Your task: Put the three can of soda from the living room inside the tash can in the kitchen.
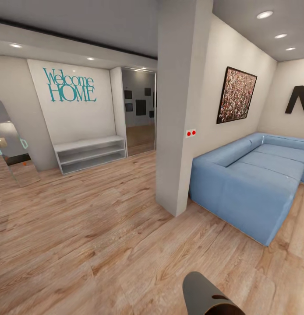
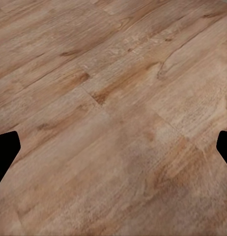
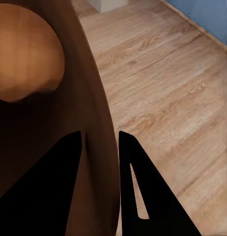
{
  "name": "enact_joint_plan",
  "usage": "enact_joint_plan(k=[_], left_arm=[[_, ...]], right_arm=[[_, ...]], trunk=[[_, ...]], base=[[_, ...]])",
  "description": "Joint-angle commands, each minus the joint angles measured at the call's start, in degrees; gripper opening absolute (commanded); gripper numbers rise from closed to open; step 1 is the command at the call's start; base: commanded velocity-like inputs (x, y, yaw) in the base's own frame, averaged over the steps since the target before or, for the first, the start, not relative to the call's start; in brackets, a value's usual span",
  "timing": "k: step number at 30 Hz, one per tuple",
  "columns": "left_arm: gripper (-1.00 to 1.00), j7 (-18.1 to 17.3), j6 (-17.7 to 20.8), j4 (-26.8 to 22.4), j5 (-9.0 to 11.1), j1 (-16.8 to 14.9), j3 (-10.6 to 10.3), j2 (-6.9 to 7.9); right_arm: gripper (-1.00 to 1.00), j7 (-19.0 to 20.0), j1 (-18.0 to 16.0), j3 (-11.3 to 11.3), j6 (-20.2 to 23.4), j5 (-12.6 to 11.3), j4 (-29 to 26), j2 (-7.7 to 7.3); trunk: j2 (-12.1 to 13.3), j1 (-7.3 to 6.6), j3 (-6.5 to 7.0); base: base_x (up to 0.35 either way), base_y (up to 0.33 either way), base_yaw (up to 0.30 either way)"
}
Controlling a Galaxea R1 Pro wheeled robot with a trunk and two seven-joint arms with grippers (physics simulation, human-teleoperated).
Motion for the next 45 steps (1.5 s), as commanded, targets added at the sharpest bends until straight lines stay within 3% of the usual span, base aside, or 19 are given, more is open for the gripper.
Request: enact_joint_plan(k=[1, 7, 20, 45], left_arm=[[1.00, 0.0, 0.0, 0.0, 0.0, 0.0, 0.0, -0.01], [1.00, 0.0, 0.1, 0.0, 0.0, 0.0, 0.0, -0.02], [1.00, 0.0, 0.2, 0.0, -0.1, 0.0, 0.0, -0.02], [1.00, 0.0, 0.2, 0.0, 0.0, 0.0, 0.0, -0.02]], right_arm=[[-1.00, 0.0, 0.0, -1.3, 0.0, 0.1, -0.1, 0.03], [-1.00, 0.4, 0.0, -2.9, 0.0, 0.2, -0.2, 0.08], [-1.00, -0.1, 0.0, -2.9, 0.1, 0.1, -0.2, 0.26], [-1.00, -0.1, 0.0, -3.1, 0.5, 0.0, -0.2, 0.48]], trunk=[[0.0, 0.00, 0.01], [0.0, 0.00, 0.01], [0.0, 0.00, 0.01], [0.0, 0.00, 0.01]], base=[[0.000, 0.000, 0.000], [0.000, 0.000, 0.000], [0.000, -0.080, -0.012], [0.000, -0.013, -0.230]])
